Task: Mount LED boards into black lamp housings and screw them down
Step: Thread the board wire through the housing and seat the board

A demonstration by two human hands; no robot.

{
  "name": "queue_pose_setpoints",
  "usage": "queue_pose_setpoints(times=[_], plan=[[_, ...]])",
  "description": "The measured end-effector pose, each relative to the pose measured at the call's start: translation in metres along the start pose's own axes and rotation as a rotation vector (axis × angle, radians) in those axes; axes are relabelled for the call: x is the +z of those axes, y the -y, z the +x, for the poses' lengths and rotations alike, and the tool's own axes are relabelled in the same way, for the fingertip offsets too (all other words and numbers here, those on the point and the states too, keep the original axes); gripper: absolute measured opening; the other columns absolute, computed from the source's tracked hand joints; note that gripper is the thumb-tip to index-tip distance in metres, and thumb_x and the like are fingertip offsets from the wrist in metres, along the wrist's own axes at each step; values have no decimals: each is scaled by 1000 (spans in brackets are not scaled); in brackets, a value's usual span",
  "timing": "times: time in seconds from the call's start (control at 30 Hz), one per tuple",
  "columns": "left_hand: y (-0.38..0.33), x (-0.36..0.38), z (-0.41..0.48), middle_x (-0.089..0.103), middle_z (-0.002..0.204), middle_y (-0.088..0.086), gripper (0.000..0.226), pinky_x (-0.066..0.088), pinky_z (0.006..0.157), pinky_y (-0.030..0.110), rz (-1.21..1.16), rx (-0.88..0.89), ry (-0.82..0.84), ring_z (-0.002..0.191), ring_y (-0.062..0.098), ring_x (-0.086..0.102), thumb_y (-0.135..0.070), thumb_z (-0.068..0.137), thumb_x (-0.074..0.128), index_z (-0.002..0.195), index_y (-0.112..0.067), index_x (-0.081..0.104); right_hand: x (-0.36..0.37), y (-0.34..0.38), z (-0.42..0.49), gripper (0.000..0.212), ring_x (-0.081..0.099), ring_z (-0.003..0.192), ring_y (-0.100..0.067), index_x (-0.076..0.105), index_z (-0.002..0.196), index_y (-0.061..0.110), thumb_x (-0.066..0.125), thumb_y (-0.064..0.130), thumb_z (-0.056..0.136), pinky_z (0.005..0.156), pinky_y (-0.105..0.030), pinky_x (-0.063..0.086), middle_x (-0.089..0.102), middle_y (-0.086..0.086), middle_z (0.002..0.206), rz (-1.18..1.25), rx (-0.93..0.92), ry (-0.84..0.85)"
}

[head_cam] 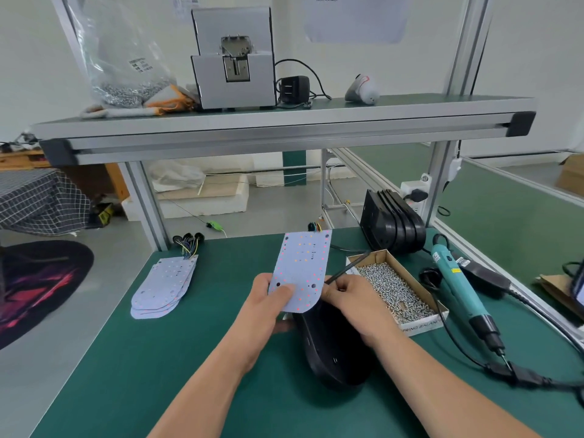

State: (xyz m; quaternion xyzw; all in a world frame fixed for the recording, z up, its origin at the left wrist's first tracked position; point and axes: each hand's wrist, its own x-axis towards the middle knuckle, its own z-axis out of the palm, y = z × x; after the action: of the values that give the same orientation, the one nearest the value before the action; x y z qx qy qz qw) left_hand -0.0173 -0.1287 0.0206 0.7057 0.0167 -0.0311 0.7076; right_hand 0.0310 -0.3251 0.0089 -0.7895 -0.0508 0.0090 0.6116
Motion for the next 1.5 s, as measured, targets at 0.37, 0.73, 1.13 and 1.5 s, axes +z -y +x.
queue_pose_setpoints(times=[0.37, 0.73, 1.13, 1.5], plan=[[-10, 12, -9, 75, 114, -8, 35, 58, 98, 60, 108, 58, -77, 113, 27, 71, -46, 88, 61, 121, -34, 54, -3, 6, -6, 43, 71, 117, -38, 78, 119, 6, 72, 38, 90, 107, -50, 53, 75, -19, 122, 441, 27, 254], [0, -9, 9, 76, 127, 14, 46, 58, 89, 40, -155, -50, 4, 106, 25, 72, -13, 104, 36, 126, -15, 76, -14, 3, 2, 38, 76, 106, -27, 78, 118, 7, 68, 18, 83, 77, -29, 61, 75, -17, 124, 605, 167, 268], [10, -31, 17, 75, 114, -17, 36, 57, 94, 25, 345, 90, -104, 112, 3, 69, -11, 104, 59, 125, -38, 72, -16, 4, 8, 38, 76, 106, -32, 78, 120, 12, 64, 31, 90, 89, -42, 60, 78, -15, 118, 654, 211, 22], [9, -39, 15, 75, 126, -9, 40, 51, 59, 26, -293, 88, -86, 105, 3, 72, -39, 89, 73, 74, -6, 55, -16, -2, 9, 37, 77, 91, -33, 76, 121, 5, 63, 29, 96, 73, -39, 61, 77, -20, 115, 765, 303, -5]])
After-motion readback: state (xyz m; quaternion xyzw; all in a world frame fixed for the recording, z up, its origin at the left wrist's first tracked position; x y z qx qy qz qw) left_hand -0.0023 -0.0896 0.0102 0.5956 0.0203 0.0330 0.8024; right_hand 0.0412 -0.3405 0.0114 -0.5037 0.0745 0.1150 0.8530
